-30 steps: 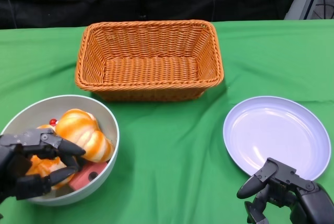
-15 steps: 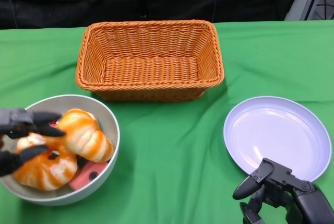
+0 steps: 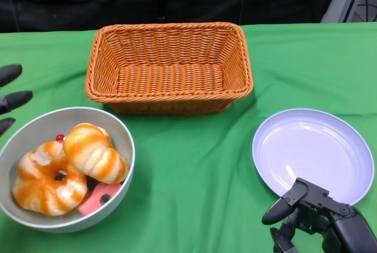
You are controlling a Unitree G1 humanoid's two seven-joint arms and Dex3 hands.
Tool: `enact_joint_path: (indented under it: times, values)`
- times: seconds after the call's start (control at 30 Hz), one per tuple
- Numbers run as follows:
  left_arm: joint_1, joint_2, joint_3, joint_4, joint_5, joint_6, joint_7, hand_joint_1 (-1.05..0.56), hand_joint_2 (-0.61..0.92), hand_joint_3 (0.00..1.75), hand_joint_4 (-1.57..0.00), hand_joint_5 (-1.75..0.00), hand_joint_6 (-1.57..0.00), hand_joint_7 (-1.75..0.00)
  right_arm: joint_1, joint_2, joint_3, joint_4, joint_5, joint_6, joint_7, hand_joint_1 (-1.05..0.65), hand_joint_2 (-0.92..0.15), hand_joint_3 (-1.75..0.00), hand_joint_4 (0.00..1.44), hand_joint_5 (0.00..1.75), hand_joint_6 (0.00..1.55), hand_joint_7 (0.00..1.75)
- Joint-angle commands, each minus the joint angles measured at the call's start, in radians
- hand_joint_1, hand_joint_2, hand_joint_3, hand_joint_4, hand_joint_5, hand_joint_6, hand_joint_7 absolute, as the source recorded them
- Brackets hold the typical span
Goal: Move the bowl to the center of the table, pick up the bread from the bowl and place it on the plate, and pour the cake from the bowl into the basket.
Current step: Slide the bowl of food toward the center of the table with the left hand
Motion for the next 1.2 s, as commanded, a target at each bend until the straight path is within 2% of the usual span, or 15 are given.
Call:
enact_joint_path:
  times: [0.03, 0.17, 0.37, 0.53, 0.6, 0.7, 0.77, 0.9, 1.0, 1.13, 1.2]
  values:
    - [-0.087, 0.078, -0.011, 0.15, 0.09, 0.013, 0.072, -0.64, 0.92, 0.33, -0.6, -0.01, -0.53, 0.0, 0.005, -0.008, -0.005, -0.01, 0.0, 0.006, -0.006, 0.09, -0.59, -0.95, 0.63, 1.65, 0.6, 1.35]
    - [-0.174, 0.112, -0.034, 0.309, 0.175, -0.008, 0.145, -0.61, 0.92, 0.32, -0.57, 0.0, -0.48, 0.0, 0.004, -0.009, -0.005, -0.004, -0.003, -0.001, -0.008, 0.09, -0.59, -0.95, 0.63, 1.65, 0.6, 1.35]
    - [-0.307, 0.157, -0.106, 0.532, 0.315, 0.081, 0.324, -0.62, 0.92, 0.27, -0.53, 0.0, -0.45, 0.0, 0.012, -0.009, -0.003, -0.002, 0.0, -0.007, -0.008, 0.07, -0.59, -0.95, 0.62, 1.66, 0.6, 1.36]
    - [-0.344, 0.163, -0.129, 0.588, 0.355, 0.123, 0.376, -0.63, 0.92, 0.28, -0.47, 0.0, -0.4, 0.0, 0.012, -0.008, -0.003, -0.003, 0.003, -0.004, -0.007, 0.07, -0.59, -0.95, 0.62, 1.66, 0.59, 1.36]
    - [-0.361, 0.163, -0.14, 0.611, 0.373, 0.157, 0.409, -0.61, 0.92, 0.29, -0.4, 0.0, -0.39, 0.0, 0.011, -0.006, -0.002, -0.002, 0.006, -0.001, -0.007, 0.07, -0.59, -0.95, 0.62, 1.66, 0.59, 1.36]
    - [-0.374, 0.164, -0.159, 0.627, 0.4, 0.187, 0.455, -0.63, 0.92, 0.3, -0.39, -0.01, -0.4, -0.01, 0.01, -0.006, -0.001, -0.001, 0.005, 0.0, -0.007, 0.07, -0.59, -0.95, 0.62, 1.66, 0.59, 1.36]
    - [-0.376, 0.164, -0.163, 0.629, 0.404, 0.191, 0.463, -0.63, 0.92, 0.3, -0.39, -0.01, -0.4, -0.01, 0.01, -0.006, 0.0, -0.001, 0.005, 0.0, -0.007, 0.07, -0.6, -0.94, 0.62, 1.67, 0.59, 1.36]
    - [-0.395, 0.173, -0.218, 0.65, 0.456, 0.303, 0.447, -0.66, 0.92, 0.38, -0.27, 0.0, -0.3, 0.0, 0.006, -0.004, 0.003, 0.004, -0.003, -0.009, -0.011, 0.08, -0.6, -0.94, 0.62, 1.66, 0.59, 1.36]
    - [-0.403, 0.169, -0.219, 0.655, 0.449, 0.363, 0.393, -0.67, 0.92, 0.4, -0.23, 0.0, -0.26, 0.0, 0.006, -0.005, 0.005, 0.006, -0.003, -0.009, -0.01, 0.07, -0.6, -0.94, 0.62, 1.66, 0.59, 1.35]
    - [-0.412, 0.154, -0.199, 0.657, 0.415, 0.459, 0.308, -0.64, 0.92, 0.44, -0.1, 0.0, -0.12, 0.0, 0.007, -0.002, 0.009, 0.003, 0.002, -0.004, -0.01, 0.07, -0.6, -0.94, 0.62, 1.65, 0.59, 1.35]
    - [-0.415, 0.15, -0.202, 0.656, 0.413, 0.492, 0.299, -0.65, 0.92, 0.44, -0.1, -0.01, -0.13, -0.01, 0.007, -0.001, 0.011, 0.002, 0.003, -0.003, -0.011, 0.07, -0.6, -0.94, 0.62, 1.66, 0.59, 1.36]
